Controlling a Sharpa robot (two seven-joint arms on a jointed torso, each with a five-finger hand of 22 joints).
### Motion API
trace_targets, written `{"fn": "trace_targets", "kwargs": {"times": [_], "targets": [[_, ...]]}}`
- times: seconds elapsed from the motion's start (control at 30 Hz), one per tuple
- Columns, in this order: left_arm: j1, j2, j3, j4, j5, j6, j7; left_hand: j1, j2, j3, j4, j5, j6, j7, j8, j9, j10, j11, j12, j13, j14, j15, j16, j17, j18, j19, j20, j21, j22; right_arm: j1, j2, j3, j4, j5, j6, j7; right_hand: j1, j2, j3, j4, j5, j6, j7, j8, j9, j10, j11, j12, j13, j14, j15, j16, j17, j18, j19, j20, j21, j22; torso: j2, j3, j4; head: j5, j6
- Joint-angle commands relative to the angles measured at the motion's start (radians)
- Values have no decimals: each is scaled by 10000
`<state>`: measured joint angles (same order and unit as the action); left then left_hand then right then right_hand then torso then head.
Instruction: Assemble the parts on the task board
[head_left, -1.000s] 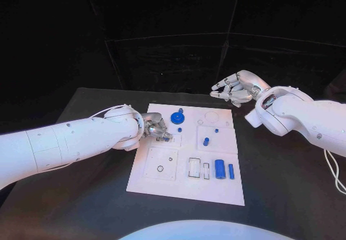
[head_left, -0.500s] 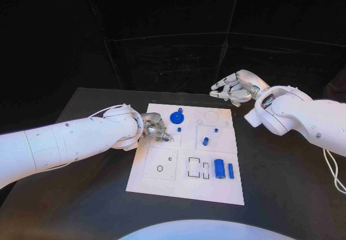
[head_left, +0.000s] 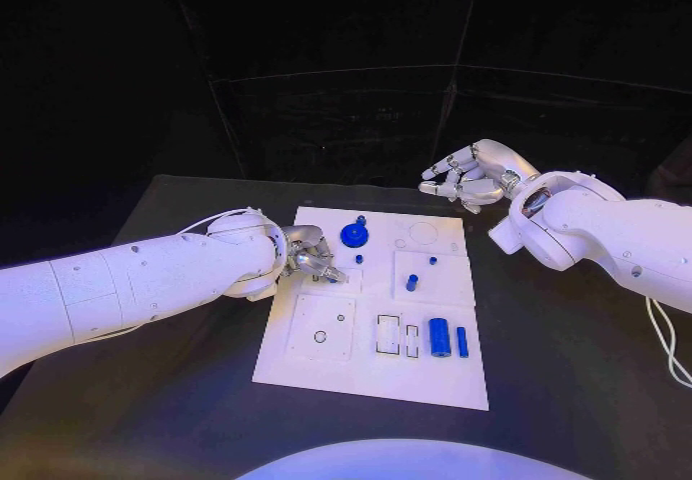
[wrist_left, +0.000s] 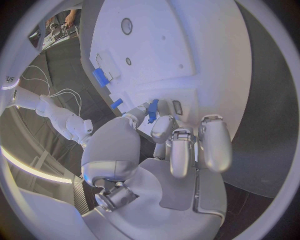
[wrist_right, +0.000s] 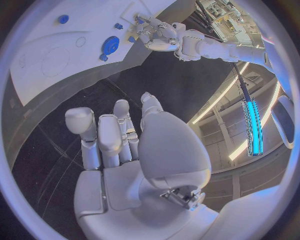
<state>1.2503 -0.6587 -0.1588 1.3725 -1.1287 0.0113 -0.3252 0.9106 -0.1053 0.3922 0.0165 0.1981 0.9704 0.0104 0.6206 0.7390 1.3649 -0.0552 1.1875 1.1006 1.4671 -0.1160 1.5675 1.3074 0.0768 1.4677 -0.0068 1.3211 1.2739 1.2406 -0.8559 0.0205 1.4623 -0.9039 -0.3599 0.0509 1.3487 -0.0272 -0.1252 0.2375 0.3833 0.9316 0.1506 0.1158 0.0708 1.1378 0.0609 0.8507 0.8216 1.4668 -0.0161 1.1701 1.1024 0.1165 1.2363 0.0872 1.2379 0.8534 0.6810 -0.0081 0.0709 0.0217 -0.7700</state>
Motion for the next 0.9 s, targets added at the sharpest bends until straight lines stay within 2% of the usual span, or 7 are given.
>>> {"fn": "trace_targets", "kwargs": {"times": [0.03, 0.37, 0.6, 0.9], "targets": [[-3, 9, -5, -3, -65, 89, -23, -54, 70, -111, 21, -41, 28, 40, -39, -20, -82, 15, -40, -10, 1037, 38, 33, 2634, -89, 175, 25, -43, -9, 18, 9, 7, 2, -22, 0, 103, 2, 65, -65, 19, 61, -16, -22, 67, -10, -86, -11, -54, -10, 107, -32, -27, -11, 162, -4, 4, -52, -9, -1, 2, -1, -6, -1], [-3, -37, -4, 55, -65, -124, -17, -130, 328, -551, 353, -22, 53, 47, -84, -57, -78, 23, -8, 10, 1037, 47, 33, 2634, -90, 186, 36, -48, 12, 18, 8, 7, 0, -22, 3, 103, 2, 65, -65, 19, 61, -16, -22, 67, -10, -86, -11, -54, -10, 107, -32, -27, -11, 162, -4, 4, -52, -9, 1, -9, -6, -26, 1], [-3, -73, -1, 104, -64, -273, -10, -336, 248, -1147, 669, -36, 80, 43, -99, -70, -68, 23, 23, 28, 1037, 49, 33, 2634, -91, 195, 39, -54, 30, 18, 19, 7, -10, -22, 10, 108, 2, 65, -65, 19, 61, -16, -22, 67, -10, -86, -11, -54, -10, 107, -32, -27, -11, 162, -4, 4, -52, -9, -2, 0, -1, -39, 3], [-2, -145, 3, 129, -64, -366, -8, -364, 267, -1509, 856, -34, 83, 36, -108, -75, -75, 17, 24, 19, 1037, 43, 33, 2634, -89, 197, 33, -70, 28, 17, 23, 7, -18, -22, 19, 105, 2, 65, -65, 19, 61, -16, -22, 67, -10, -86, -11, -54, -10, 107, -32, -27, -11, 162, -4, 4, -52, -9, 3, -2, 0, -43, -8]]}}
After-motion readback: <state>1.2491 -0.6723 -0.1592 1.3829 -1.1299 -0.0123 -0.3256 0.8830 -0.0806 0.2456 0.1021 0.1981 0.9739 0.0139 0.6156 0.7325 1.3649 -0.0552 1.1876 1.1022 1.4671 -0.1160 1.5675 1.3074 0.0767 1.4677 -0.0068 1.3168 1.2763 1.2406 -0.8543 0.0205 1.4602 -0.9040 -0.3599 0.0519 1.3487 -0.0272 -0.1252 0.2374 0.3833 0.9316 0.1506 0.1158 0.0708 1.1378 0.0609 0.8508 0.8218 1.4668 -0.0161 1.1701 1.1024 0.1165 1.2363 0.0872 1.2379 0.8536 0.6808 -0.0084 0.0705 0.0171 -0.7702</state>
